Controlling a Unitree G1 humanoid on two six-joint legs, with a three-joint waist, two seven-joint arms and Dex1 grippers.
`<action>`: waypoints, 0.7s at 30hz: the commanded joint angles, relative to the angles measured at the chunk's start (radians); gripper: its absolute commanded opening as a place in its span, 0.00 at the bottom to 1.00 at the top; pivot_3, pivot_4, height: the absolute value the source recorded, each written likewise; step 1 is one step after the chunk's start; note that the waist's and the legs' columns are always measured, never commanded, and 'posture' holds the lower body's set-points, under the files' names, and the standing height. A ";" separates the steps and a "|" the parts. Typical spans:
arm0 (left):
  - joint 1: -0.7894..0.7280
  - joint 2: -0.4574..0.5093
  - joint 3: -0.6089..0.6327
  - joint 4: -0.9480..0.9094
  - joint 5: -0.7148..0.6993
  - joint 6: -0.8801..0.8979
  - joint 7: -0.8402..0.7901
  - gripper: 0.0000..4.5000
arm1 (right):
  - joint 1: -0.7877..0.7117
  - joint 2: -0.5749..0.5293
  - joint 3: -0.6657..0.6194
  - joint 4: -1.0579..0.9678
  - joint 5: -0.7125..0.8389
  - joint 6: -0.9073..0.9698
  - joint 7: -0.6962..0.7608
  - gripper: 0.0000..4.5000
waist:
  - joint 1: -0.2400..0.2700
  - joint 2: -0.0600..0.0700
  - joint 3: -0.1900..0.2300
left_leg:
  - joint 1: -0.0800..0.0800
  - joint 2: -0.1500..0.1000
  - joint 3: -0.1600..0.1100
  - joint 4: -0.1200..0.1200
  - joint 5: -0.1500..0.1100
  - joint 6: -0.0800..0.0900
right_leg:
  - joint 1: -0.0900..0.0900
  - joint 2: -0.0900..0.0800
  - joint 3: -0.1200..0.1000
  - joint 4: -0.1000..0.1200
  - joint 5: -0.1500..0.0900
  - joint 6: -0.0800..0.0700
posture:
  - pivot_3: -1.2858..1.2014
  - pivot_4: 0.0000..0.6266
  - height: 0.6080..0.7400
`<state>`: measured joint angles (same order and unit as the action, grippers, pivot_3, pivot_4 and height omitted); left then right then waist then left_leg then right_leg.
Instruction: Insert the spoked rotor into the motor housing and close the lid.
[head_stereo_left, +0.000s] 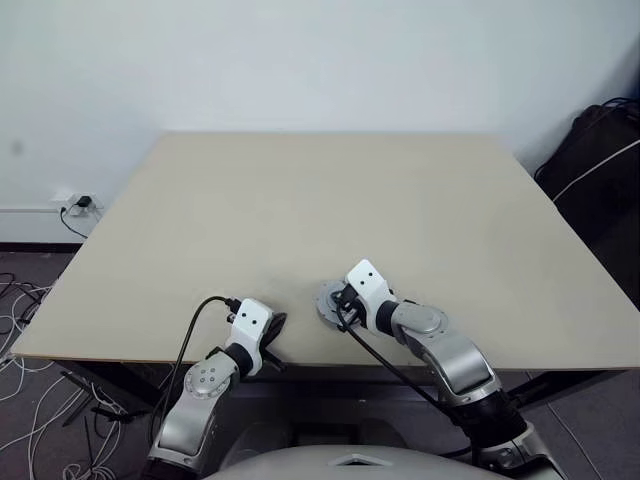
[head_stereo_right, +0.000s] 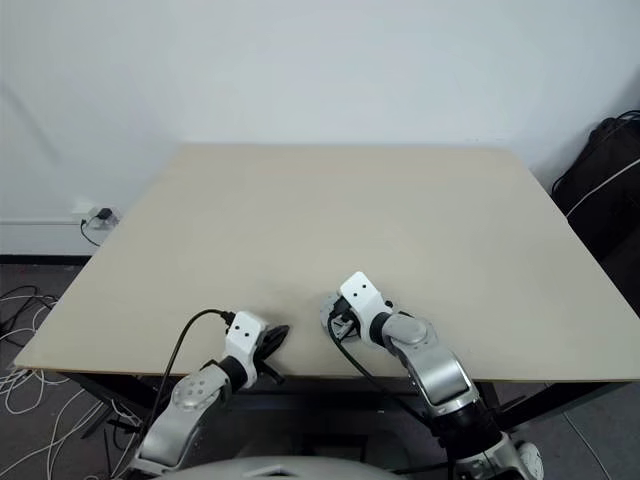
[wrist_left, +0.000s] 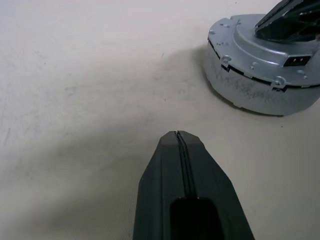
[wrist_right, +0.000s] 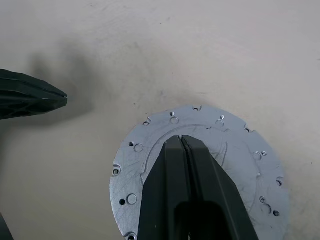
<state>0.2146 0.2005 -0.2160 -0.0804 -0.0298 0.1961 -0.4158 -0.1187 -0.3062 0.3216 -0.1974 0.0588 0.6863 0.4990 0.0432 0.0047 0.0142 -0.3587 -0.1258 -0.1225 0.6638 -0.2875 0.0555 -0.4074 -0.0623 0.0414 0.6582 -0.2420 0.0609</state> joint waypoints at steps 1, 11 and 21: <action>-0.007 -0.002 -0.002 -0.048 -0.011 -0.003 0.000 0.00 | 0.013 0.011 -0.052 -0.016 0.028 -0.095 0.000 0.01 | 0.000 0.000 0.000 | 0.000 0.000 0.000 0.000 0.000 0.000 | 0.000 0.000 0.000 0.000 0.000 0.000 | 0.52 0.00 1.00; -0.009 -0.006 -0.005 -0.038 -0.009 -0.008 0.001 0.00 | 0.046 -0.092 -0.083 -0.031 0.043 -0.210 0.087 0.14 | 0.000 0.000 0.001 | 0.000 0.000 0.000 0.000 0.000 0.000 | 0.000 0.000 0.000 0.000 0.000 0.000 | 0.52 0.00 1.00; -0.014 -0.004 -0.002 -0.034 -0.010 -0.009 -0.003 0.00 | 0.047 -0.120 -0.114 -0.008 0.073 -0.237 0.141 0.87 | 0.001 0.000 0.002 | 0.000 0.000 0.000 0.000 0.000 0.001 | 0.000 0.000 0.000 0.000 0.000 0.000 | 0.52 0.00 1.00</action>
<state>0.2152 0.1986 -0.2169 -0.0808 -0.0299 0.1962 -0.4157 -0.0549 -0.4255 0.2283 -0.1963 0.1103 0.4729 0.6322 0.0438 0.0043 0.0158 -0.3589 -0.1258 -0.1221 0.6638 -0.2875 0.0561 -0.4076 -0.0625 0.0417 0.6579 -0.2421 0.0611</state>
